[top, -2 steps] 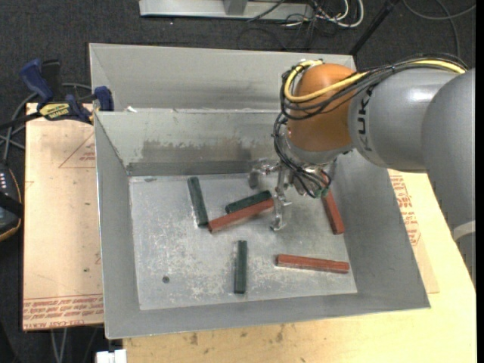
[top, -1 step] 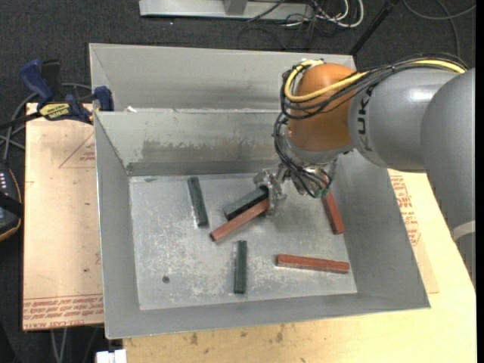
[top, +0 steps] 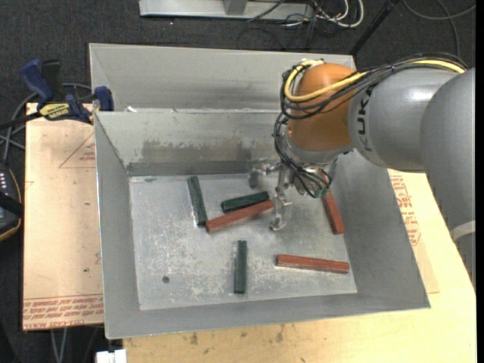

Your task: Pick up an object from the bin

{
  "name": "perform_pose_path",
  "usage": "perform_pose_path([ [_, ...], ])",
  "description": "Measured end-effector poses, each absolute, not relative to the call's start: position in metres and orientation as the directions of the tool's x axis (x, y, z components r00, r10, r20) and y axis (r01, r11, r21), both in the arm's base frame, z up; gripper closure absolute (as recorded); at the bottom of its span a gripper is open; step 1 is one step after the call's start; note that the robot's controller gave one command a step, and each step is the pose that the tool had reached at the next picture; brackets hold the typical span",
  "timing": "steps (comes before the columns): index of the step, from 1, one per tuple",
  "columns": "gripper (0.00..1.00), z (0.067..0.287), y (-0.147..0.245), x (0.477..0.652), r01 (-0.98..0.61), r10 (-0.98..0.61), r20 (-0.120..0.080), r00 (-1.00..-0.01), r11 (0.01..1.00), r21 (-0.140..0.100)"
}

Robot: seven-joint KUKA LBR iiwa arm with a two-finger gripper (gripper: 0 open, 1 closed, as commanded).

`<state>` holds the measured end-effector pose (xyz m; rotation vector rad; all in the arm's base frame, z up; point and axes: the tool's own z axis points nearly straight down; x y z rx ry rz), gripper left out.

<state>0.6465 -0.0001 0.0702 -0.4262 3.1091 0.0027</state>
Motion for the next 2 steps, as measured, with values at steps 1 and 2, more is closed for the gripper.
perform_pose_path([
  [1,1.00,0.070,0.000,0.646,-0.269,-0.269,-0.003,-0.963,0.963,0.001],
  [2,1.00,0.113,0.002,0.653,-0.760,-0.760,-0.006,-0.650,0.650,-0.004],
])
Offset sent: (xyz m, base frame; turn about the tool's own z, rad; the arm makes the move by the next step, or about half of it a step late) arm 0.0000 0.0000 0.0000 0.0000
